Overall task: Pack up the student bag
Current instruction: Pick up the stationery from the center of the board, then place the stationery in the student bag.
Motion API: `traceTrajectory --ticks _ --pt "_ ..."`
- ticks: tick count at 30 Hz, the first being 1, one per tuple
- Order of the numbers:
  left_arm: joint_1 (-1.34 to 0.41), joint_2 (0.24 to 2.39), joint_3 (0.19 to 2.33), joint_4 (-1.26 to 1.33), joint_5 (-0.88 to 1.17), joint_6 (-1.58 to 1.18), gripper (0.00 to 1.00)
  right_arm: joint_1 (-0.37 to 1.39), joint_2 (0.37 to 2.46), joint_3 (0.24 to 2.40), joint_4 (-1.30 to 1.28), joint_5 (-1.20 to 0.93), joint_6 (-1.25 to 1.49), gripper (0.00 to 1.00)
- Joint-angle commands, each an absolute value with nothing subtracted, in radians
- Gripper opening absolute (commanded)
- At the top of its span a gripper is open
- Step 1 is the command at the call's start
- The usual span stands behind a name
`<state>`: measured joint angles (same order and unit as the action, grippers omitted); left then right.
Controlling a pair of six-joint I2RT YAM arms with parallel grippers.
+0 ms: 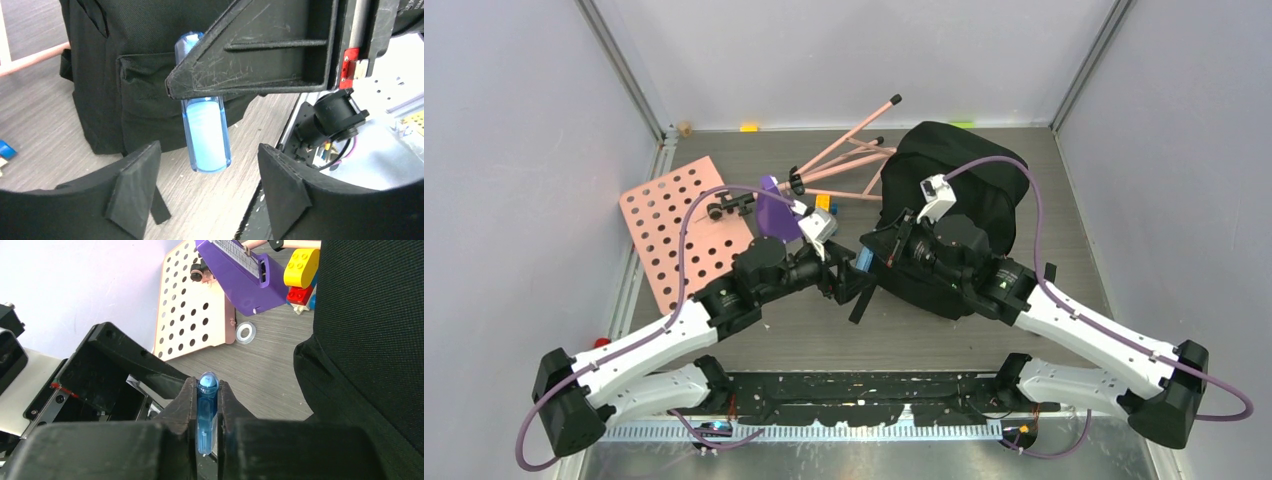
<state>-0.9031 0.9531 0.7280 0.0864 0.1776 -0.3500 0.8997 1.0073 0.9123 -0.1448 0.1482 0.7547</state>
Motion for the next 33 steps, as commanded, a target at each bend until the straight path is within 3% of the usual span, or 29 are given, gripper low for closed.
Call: traceTrajectory --ticks 1,4,9,19,24,33 --pt "-0.908 0.961 0.747 0.088 0.18 -0.277 0.87 0.905 0.959 0.964 -0.158 0.21 0.662 0.0" --pt "-0.909 0.975 0.771 0.044 0.166 -0.114 0.93 0.905 0.902 1.025 -0.284 0.355 0.552 0.0" --pt "-0.972 1.073 0.808 0.062 0.093 0.173 0.88 0.904 0.785 1.092 -0.439 0.532 0.398 0.0" --pt "-1.128 1.29 0.816 0.348 -0.062 0.439 0.87 0.904 0.617 1.064 -0.527 0.585 0.38 0.0" --pt "-1.159 1.345 0.816 0.458 -0.141 0.506 0.8 0.904 0.579 1.046 -0.547 0.585 0.399 0.0" --pt "-1.166 1.359 0.812 0.504 -0.066 0.475 0.62 0.904 0.586 1.039 -0.556 0.58 0.404 0.0"
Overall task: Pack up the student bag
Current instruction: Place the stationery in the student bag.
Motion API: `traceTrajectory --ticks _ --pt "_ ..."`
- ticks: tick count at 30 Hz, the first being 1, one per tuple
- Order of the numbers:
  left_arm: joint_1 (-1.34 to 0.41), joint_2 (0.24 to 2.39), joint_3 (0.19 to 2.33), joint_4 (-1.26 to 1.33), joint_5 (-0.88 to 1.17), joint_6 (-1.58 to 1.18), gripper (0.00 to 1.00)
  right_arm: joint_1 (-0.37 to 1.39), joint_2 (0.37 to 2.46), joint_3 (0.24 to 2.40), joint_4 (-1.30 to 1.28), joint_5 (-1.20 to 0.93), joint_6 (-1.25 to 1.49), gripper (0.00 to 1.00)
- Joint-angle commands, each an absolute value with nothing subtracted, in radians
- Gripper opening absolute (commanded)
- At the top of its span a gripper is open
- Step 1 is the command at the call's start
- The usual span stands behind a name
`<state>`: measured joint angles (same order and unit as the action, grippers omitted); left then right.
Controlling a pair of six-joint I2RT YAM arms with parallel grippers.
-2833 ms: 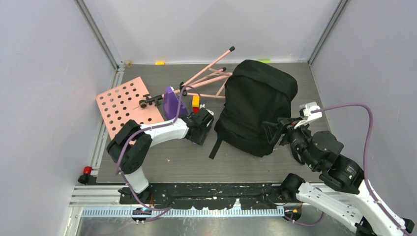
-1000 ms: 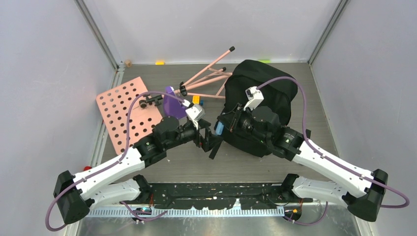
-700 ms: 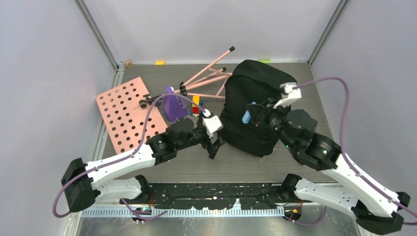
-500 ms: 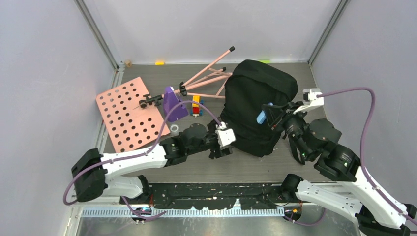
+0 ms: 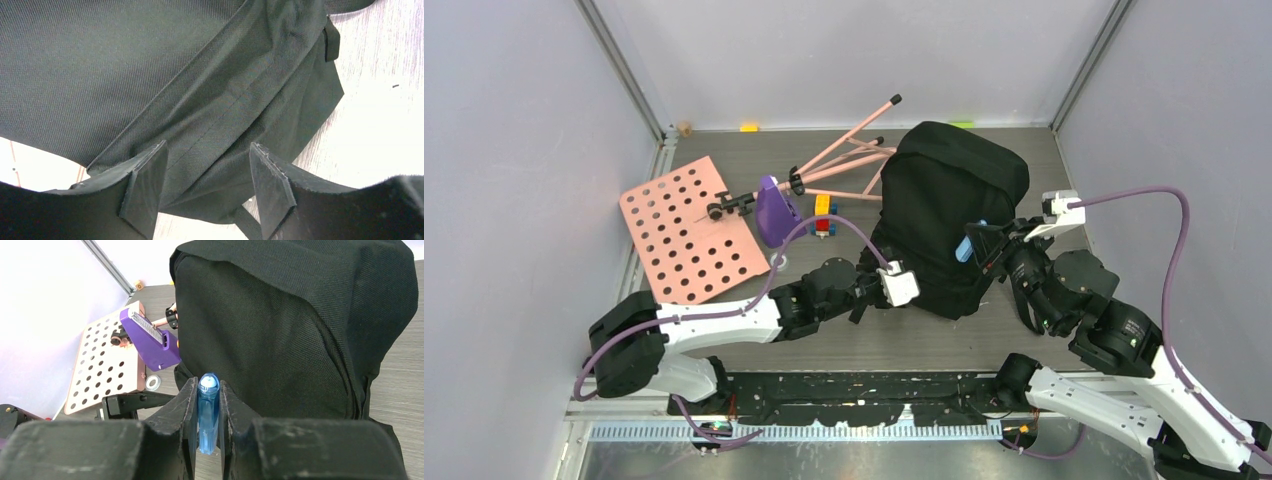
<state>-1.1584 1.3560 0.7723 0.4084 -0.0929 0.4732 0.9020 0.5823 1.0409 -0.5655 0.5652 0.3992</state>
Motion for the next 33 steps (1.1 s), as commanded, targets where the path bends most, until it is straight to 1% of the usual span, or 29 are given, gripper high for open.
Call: traceTrajectory --ticks 1,8,12,15,17,20,24,28,31,33 --pt "-1.165 1.368 0.813 0.501 -0.068 0.479 0.62 0.904 0.59 1.039 -0.556 0.578 0.404 0.0" --pt "-1.165 1.398 0.802 0.499 -0.069 0.497 0.6 0.904 0.587 1.04 -0.555 0.572 0.403 0.0" --pt "-1.165 1.435 0.808 0.521 -0.126 0.526 0.58 0.903 0.583 1.041 -0.555 0.571 0.401 0.0" --pt "-1.165 1.474 0.823 0.568 -0.199 0.551 0.51 0.903 0.585 1.042 -0.555 0.566 0.395 0.0" --pt "-1.165 1.511 0.83 0.612 -0.241 0.575 0.49 0.904 0.584 1.039 -0.549 0.556 0.391 0.0" --pt "-1.17 1.543 0.825 0.713 -0.298 0.624 0.4 0.904 0.583 1.036 -0.543 0.547 0.39 0.0" --pt "-1.174 1.54 0.822 0.788 -0.305 0.636 0.32 0.904 0.587 1.028 -0.536 0.523 0.366 0.0" --pt "-1.174 1.541 0.838 0.787 -0.323 0.628 0.19 0.904 0.588 0.981 -0.466 0.344 0.273 0.0" --pt "-1.174 1.55 0.849 0.792 -0.346 0.623 0.1 0.904 0.589 0.915 -0.414 0.261 0.221 0.0" --pt "-1.171 1.552 0.855 0.794 -0.35 0.61 0.06 0.904 0.589 0.872 -0.378 0.221 0.195 0.01"
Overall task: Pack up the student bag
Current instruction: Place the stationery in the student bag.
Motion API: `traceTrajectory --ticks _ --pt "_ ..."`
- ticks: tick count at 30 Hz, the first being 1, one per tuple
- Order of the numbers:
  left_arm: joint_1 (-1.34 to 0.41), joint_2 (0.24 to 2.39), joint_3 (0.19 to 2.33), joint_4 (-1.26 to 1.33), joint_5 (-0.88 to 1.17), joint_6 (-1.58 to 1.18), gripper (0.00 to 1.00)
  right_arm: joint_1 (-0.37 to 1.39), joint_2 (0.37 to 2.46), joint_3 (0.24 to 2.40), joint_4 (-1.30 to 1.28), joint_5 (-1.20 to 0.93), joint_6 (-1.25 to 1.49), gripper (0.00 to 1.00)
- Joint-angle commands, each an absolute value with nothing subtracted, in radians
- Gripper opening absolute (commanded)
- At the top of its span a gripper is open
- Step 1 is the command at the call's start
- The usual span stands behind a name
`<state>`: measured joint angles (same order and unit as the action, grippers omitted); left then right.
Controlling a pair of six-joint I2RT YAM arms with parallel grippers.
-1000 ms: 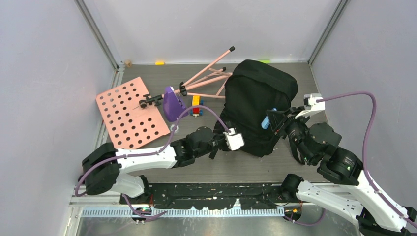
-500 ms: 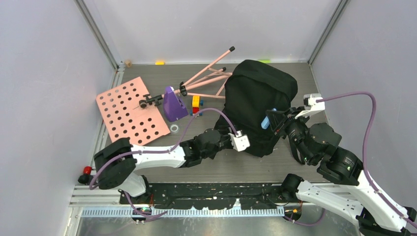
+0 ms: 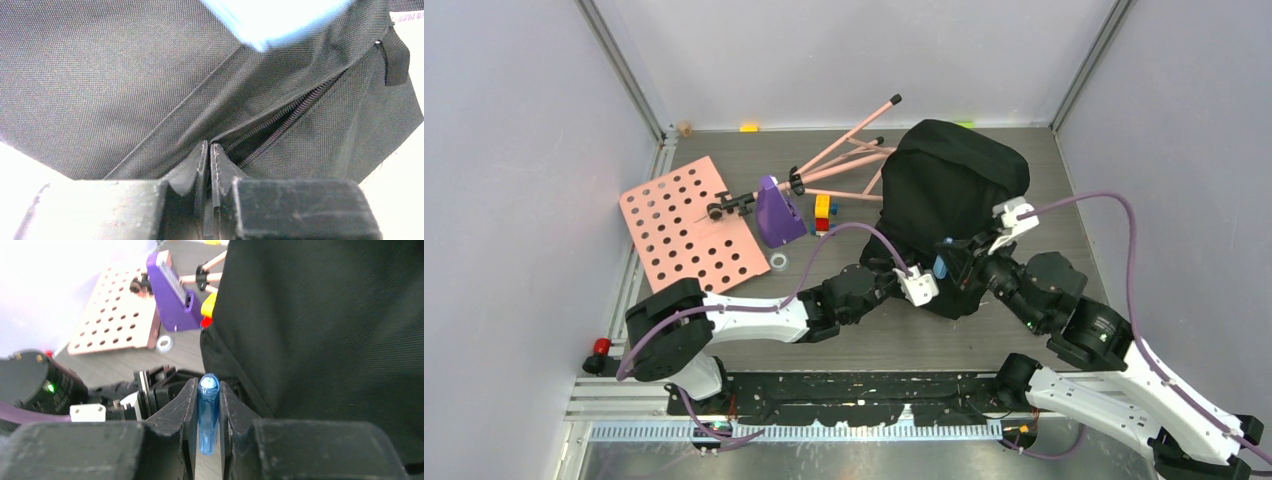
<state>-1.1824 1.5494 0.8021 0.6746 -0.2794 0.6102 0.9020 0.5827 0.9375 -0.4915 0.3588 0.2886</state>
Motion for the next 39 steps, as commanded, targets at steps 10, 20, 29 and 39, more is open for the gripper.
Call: traceTrajectory --ticks 10,20,29,39 --pt "-1.101 1.516 0.871 0.694 -0.186 0.467 0.0 0.904 0.549 0.633 -0.126 0.182 0.011 0.01" --pt "-0.988 1.475 0.867 0.598 0.036 0.31 0.0 0.904 0.568 0.496 0.113 0.275 -0.209 0.01" --pt "-0.951 1.475 0.873 0.574 0.13 0.255 0.0 0.904 0.604 0.49 0.187 0.318 -0.346 0.01" --pt "-0.9 1.47 0.894 0.55 0.206 0.206 0.0 0.904 0.616 0.426 0.111 0.451 -0.378 0.0"
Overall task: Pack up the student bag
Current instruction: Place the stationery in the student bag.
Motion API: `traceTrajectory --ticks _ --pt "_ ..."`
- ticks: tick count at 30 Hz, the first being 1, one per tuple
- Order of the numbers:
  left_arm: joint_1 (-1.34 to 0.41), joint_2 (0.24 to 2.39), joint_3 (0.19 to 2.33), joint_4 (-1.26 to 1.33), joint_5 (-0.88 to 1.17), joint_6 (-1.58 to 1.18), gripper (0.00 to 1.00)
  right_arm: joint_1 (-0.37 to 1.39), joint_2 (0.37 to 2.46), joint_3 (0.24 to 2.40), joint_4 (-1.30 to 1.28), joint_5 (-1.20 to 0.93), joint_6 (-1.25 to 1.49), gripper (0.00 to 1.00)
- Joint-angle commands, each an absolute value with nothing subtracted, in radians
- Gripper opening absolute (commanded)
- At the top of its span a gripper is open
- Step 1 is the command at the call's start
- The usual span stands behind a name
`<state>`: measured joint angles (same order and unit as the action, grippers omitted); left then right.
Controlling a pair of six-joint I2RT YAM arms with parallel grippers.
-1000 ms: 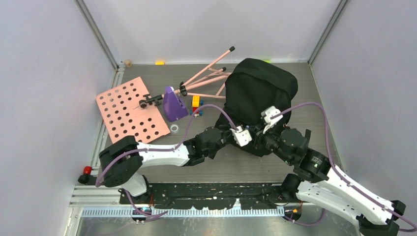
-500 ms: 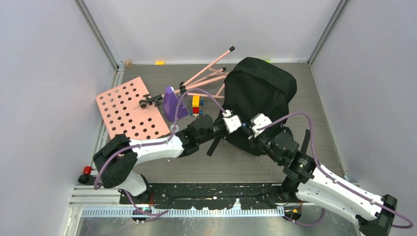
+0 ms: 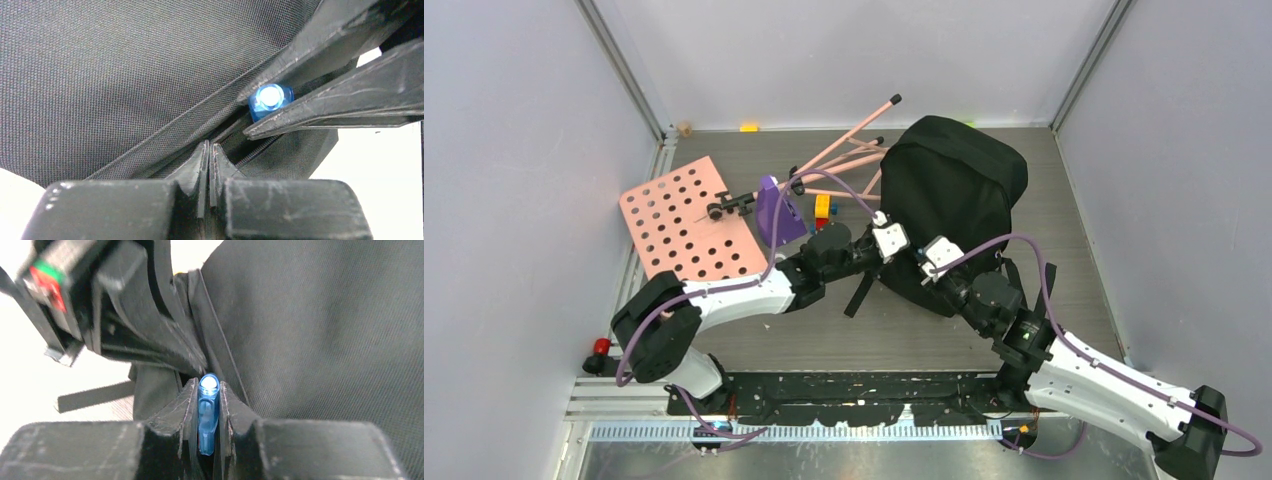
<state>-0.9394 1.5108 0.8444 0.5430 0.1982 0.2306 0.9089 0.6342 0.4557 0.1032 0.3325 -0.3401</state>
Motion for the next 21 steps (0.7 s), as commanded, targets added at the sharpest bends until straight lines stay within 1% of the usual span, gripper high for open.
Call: traceTrajectory --ticks 1,6,10,14,15,16,17,18,19,21 --pt "-0.896 1.471 0.898 0.548 0.212 0.204 0.0 0.904 0.617 0.421 0.101 0.456 -0.366 0.0" --pt "-0.879 1.478 0.905 0.562 0.225 0.183 0.0 0.904 0.638 0.413 0.039 0.464 -0.313 0.01" --pt "-0.876 1.488 0.912 0.568 0.221 0.169 0.0 0.904 0.65 0.398 0.048 0.473 -0.284 0.0" --pt "-0.876 1.492 0.92 0.568 0.207 0.157 0.0 0.904 0.705 0.439 -0.009 0.479 -0.206 0.0" --pt "-0.876 1.488 0.92 0.566 0.207 0.157 0.0 0.904 0.716 0.447 -0.038 0.493 -0.193 0.02" --pt "-0.876 1.486 0.921 0.563 0.207 0.156 0.0 0.904 0.719 0.462 -0.047 0.499 -0.17 0.06" --pt "-0.875 1.483 0.922 0.558 0.208 0.156 0.0 0.904 0.718 0.468 -0.061 0.509 -0.16 0.18" --pt "-0.875 1.48 0.923 0.551 0.208 0.158 0.0 0.904 0.713 0.476 -0.065 0.512 -0.144 0.25" --pt "-0.874 1.478 0.923 0.545 0.208 0.159 0.0 0.904 0.701 0.48 -0.074 0.515 -0.137 0.37" --pt "-0.874 1.472 0.922 0.535 0.207 0.162 0.0 0.904 0.672 0.49 -0.086 0.51 -0.119 0.48"
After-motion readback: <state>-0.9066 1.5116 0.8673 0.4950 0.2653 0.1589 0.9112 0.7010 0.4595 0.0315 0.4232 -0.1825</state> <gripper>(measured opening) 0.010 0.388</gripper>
